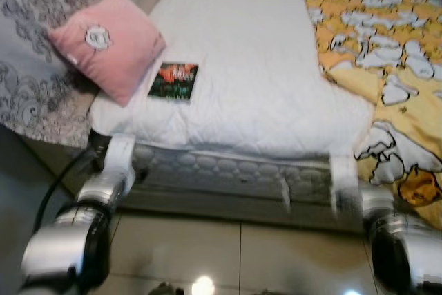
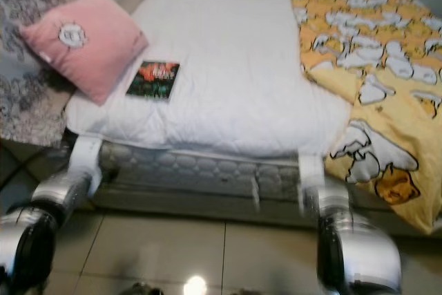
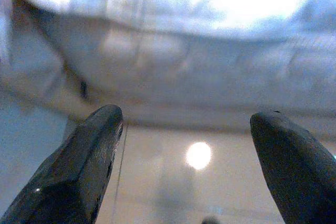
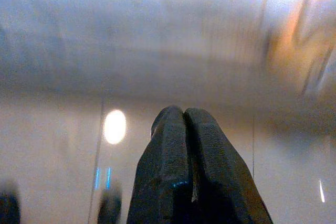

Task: Clean up the room

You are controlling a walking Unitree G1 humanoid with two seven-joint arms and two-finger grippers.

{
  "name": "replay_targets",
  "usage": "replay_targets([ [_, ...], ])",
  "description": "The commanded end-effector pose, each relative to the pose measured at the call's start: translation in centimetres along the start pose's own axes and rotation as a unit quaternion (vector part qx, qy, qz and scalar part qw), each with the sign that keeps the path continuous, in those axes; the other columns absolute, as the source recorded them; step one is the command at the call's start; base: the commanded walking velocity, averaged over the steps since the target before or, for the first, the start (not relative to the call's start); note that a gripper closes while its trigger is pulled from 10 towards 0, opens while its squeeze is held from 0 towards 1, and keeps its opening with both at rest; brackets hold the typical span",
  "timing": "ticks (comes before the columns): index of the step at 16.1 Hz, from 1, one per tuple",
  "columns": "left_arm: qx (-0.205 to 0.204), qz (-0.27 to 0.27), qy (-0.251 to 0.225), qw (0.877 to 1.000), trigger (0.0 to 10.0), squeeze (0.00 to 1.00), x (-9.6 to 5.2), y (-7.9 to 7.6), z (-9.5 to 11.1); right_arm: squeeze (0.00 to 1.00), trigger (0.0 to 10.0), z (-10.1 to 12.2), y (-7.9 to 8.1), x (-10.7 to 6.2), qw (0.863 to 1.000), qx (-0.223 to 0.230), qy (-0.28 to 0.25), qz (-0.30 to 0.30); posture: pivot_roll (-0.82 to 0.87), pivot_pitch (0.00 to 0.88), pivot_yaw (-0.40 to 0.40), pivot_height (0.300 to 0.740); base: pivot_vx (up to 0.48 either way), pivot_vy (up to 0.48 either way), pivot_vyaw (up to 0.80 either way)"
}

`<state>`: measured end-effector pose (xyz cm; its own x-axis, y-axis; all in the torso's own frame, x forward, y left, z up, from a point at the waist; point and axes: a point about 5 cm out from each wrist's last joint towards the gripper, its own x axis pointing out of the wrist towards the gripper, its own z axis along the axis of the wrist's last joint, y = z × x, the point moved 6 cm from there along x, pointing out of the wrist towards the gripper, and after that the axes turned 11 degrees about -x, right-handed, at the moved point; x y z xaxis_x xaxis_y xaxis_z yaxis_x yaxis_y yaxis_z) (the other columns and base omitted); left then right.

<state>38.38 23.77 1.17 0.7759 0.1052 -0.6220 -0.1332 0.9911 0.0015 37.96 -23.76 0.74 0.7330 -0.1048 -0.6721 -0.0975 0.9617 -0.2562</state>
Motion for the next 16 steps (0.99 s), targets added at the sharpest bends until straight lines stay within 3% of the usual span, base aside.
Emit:
replay_targets([
  [1,0.001,0.010,0.001,1.000,10.0,0.00,0.0,0.4,0.3,0.00,10.0,-2.3,0.2,0.1,0.999,0.013,0.030,0.002,-0.08,0.000,-0.042,0.740,0.000,0.000,0.00],
  [3,0.013,-0.001,-0.016,1.000,10.0,0.00,0.0,-1.0,2.2,0.00,10.0,0.8,0.5,0.0,1.000,0.006,-0.004,0.000,-0.09,0.000,-0.037,0.740,0.000,0.000,0.00],
  [4,-0.001,-0.011,-0.019,1.000,10.0,0.00,0.0,-2.1,2.7,0.00,10.0,1.9,1.5,0.0,1.000,0.013,-0.015,0.009,-0.10,0.000,-0.036,0.740,0.000,0.000,0.00],
  [6,-0.018,-0.019,-0.005,1.000,10.0,0.00,0.1,-3.3,2.0,0.00,10.0,2.4,3.5,0.1,0.999,0.022,-0.015,0.030,-0.12,0.000,-0.028,0.740,0.000,0.000,0.00],
  [8,-0.030,-0.012,0.034,0.999,10.0,0.00,0.3,-4.1,-0.8,0.00,10.0,0.8,6.6,0.3,0.998,0.029,0.011,0.059,-0.12,0.000,-0.025,0.740,0.000,0.000,0.00],
  [9,0.015,-0.007,0.055,0.998,10.0,0.00,0.2,-4.7,-2.6,0.00,10.0,-1.1,8.8,0.3,0.996,0.029,0.037,0.078,-0.12,0.000,-0.026,0.740,0.000,0.000,0.00],
  [10,0.020,-0.014,0.062,0.998,10.0,0.00,0.2,-5.8,-3.1,0.00,10.0,-2.6,10.6,0.1,0.994,0.021,0.055,0.096,-0.12,0.000,-0.024,0.740,0.000,0.000,0.00],
  [11,-0.014,-0.033,0.075,0.997,10.0,0.00,0.1,-7.5,-3.8,0.00,10.0,-3.8,11.8,0.0,0.992,0.007,0.068,0.108,-0.10,0.000,-0.024,0.740,0.000,0.000,0.00],
  [13,0.016,-0.047,0.098,0.994,10.0,0.00,-0.2,-9.1,-5.8,0.00,10.0,-5.4,13.0,-0.3,0.989,-0.029,0.083,0.117,-0.10,0.000,-0.015,0.740,0.000,0.000,0.00],
  [14,-0.001,-0.037,0.111,0.993,10.0,0.00,-0.3,-9.1,-7.0,0.00,10.0,-5.9,13.0,-0.3,0.989,-0.040,0.088,0.113,-0.10,0.000,-0.012,0.740,0.000,0.000,0.00],
  [16,0.003,-0.033,0.134,0.991,10.0,0.00,-0.6,-9.3,-9.0,0.00,10.0,-6.7,13.2,-0.4,0.988,-0.049,0.097,0.110,-0.11,0.000,-0.010,0.740,0.000,0.000,0.00],
])
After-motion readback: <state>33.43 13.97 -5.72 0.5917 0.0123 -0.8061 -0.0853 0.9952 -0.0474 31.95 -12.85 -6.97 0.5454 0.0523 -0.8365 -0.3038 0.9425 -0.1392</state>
